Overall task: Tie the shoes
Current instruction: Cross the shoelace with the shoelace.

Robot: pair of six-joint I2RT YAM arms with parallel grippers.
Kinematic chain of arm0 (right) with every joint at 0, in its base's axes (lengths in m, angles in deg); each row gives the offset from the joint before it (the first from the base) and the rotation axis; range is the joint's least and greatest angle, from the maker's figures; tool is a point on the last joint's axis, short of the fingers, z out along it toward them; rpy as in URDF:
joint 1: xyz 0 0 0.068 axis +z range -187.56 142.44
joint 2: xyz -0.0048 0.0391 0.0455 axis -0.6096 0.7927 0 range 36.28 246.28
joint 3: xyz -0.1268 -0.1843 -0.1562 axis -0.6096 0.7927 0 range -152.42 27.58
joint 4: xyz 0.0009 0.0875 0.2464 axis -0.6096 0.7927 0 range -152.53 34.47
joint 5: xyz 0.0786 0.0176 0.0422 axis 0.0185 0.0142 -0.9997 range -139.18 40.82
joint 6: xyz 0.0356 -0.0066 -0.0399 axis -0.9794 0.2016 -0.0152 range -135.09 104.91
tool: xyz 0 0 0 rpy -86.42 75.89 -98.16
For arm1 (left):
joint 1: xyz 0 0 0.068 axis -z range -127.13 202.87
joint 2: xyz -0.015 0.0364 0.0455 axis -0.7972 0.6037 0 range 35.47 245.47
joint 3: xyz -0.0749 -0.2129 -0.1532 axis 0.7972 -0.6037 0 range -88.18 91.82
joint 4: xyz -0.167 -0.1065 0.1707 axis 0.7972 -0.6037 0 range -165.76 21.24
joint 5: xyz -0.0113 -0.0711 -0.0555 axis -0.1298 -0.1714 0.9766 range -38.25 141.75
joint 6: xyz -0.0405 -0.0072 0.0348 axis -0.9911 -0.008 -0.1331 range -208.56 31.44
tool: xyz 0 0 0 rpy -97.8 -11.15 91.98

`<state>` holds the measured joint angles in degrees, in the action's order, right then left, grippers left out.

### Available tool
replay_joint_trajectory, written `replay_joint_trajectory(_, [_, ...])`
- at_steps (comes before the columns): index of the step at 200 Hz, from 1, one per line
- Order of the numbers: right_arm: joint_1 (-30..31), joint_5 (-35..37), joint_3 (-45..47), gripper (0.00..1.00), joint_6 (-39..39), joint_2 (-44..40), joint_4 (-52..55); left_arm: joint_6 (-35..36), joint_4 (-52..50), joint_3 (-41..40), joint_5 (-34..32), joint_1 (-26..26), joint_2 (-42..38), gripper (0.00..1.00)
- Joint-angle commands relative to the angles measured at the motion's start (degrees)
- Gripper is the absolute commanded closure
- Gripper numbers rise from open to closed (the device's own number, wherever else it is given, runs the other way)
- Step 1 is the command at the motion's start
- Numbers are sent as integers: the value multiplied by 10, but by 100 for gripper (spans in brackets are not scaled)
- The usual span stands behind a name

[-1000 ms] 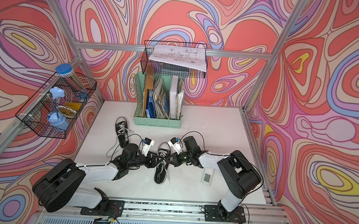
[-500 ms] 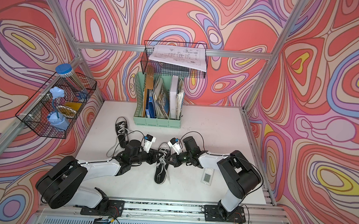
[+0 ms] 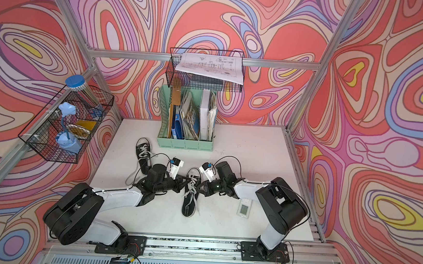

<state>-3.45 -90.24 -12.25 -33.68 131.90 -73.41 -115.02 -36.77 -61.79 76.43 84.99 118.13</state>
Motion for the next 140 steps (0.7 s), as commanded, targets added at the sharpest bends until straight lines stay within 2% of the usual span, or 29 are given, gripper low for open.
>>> replay_joint_trajectory(1, [3, 24, 13, 100, -25, -17, -11, -6, 16, -6, 4, -6, -1, 100])
replay_joint_trajectory(21, [3, 23, 14, 100, -26, -19, -11, -14, -5, 0, 2, -7, -2, 100])
replay_joint_trajectory(49, [4, 21, 12, 100, -27, -14, -14, -28, -31, 11, 11, -7, 1, 72])
replay_joint_trajectory(68, [4, 20, 9, 100, -25, -11, -15, -37, -38, 15, 19, -6, 6, 62])
replay_joint_trajectory(100, [4, 18, 5, 100, -24, -7, -14, -49, -36, 23, 34, -6, 23, 57])
replay_joint_trajectory(140, [5, 17, 1, 100, -24, -6, -14, -55, -26, 53, 59, -7, 56, 58])
